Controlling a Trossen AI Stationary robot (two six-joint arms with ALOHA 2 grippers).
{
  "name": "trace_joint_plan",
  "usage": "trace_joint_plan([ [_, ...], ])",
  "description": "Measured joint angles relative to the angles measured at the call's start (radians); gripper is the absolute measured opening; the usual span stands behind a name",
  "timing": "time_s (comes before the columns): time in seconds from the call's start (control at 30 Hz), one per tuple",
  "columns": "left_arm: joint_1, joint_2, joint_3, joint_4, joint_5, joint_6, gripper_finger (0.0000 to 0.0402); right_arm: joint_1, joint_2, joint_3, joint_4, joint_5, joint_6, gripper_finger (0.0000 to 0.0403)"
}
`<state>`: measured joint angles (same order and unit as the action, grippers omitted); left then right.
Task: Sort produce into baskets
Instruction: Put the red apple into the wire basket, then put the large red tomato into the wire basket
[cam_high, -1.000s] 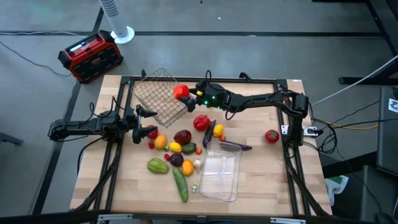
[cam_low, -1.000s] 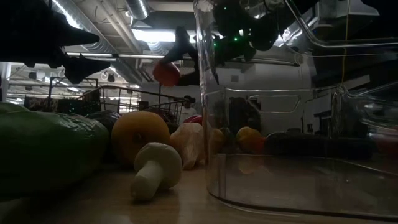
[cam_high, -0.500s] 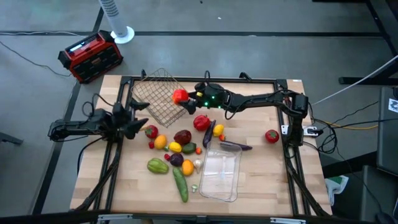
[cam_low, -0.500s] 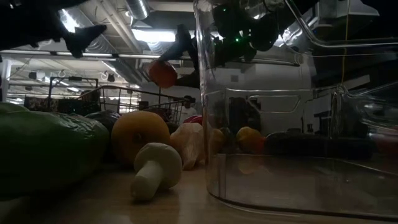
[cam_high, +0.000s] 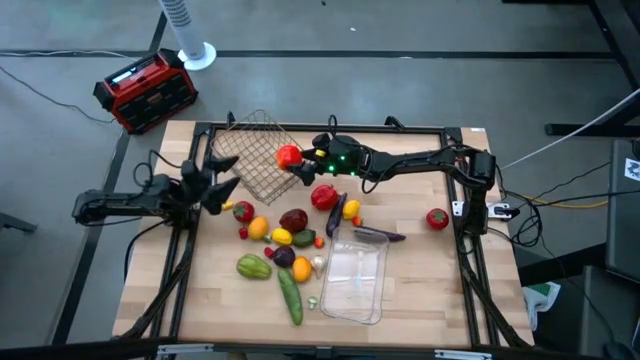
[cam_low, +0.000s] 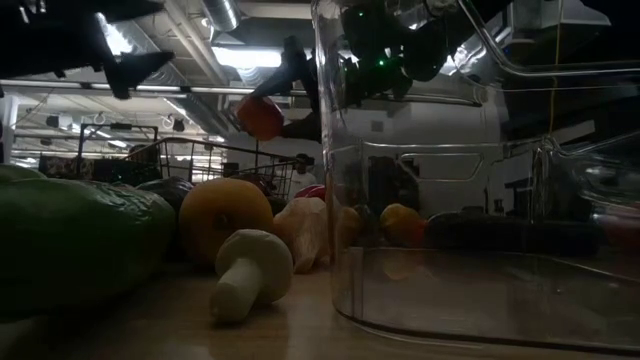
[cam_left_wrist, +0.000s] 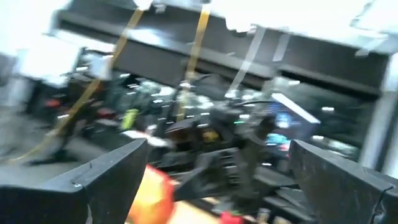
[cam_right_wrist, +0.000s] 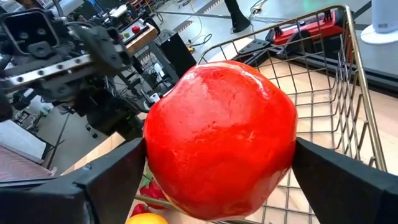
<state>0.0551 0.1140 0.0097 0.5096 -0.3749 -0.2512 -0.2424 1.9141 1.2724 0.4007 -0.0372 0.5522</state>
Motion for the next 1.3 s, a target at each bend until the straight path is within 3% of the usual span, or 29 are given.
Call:
trace_joint_plan([
  [0.2,0.0,0.226,0.085,0.003,-0.163,-0.071,0.0386,0.0,0.0,0.0,0.0,0.0,-0.001,0.0386],
  [0.3,0.021,0.367,0.169,0.004,-0.195,-0.096,0.0386,0.001,0.0,0.0,0.0,0.0,-0.006,0.0386],
  [0.53,0.14,0.73,0.365,-0.008,-0.189,-0.218,0.0386,0.001,0.0,0.0,0.0,0.0,-0.006,0.0386],
  [0.73,0.208,0.969,0.491,-0.012,-0.084,-0.289,0.0386,0.001,0.0,0.0,0.0,0.0,-0.007,0.0386],
  [0.93,0.255,1.047,0.565,-0.173,-0.07,-0.303,0.0386,0.001,0.0,0.0,0.001,0.0,-0.011,0.0386],
  [1.3,0.307,0.999,0.576,-0.461,-0.07,-0.351,0.0386,0.001,0.0,-0.001,0.001,0.0,-0.077,0.0386],
])
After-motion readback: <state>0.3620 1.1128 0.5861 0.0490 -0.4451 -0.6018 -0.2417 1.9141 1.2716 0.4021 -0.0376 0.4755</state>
